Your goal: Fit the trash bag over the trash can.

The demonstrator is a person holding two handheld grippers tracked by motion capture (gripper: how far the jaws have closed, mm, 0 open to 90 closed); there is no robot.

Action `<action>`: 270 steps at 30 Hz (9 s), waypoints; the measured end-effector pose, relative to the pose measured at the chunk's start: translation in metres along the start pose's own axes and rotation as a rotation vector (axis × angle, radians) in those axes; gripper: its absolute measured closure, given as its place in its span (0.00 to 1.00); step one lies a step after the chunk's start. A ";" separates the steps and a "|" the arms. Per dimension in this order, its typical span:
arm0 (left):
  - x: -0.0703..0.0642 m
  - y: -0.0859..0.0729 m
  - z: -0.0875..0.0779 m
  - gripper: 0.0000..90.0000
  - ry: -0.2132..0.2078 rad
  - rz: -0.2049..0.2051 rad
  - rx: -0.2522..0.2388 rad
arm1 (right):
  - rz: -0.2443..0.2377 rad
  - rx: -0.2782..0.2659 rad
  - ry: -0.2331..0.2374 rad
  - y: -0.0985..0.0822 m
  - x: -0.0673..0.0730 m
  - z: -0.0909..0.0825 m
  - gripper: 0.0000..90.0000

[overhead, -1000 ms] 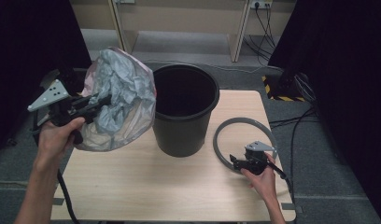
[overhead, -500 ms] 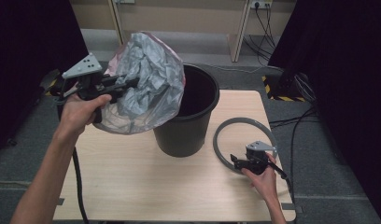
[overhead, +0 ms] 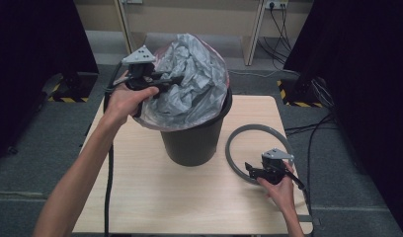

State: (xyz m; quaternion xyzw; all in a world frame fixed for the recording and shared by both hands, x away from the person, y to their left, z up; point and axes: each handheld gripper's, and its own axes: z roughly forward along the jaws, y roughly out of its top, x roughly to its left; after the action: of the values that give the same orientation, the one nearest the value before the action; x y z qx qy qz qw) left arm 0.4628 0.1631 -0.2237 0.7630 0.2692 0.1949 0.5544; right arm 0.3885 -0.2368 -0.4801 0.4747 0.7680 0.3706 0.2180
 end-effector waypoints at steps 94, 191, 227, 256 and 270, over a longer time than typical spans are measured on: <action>0.011 -0.125 -0.065 0.96 -0.057 -0.077 0.093 | -0.099 -0.165 0.206 0.221 0.013 -0.029 1.00; 0.049 -0.064 -0.044 0.24 0.120 -0.250 -0.093 | -0.159 -0.198 0.075 0.213 0.065 -0.075 0.35; 0.052 -0.064 -0.032 0.23 0.140 -0.263 -0.051 | -0.072 -0.170 0.006 0.204 0.021 -0.036 0.39; 0.065 -0.087 -0.063 1.00 0.102 -0.255 -0.075 | -0.095 -0.207 0.040 0.201 0.028 -0.048 0.38; 0.084 -0.122 -0.070 0.99 0.109 -0.330 -0.093 | -0.096 -0.197 0.047 0.201 0.029 -0.049 0.38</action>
State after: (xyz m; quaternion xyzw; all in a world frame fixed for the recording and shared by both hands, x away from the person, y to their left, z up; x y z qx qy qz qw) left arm 0.4629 0.2971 -0.3186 0.6703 0.4112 0.1547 0.5981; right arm 0.4557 -0.1740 -0.2929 0.4048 0.7545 0.4445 0.2632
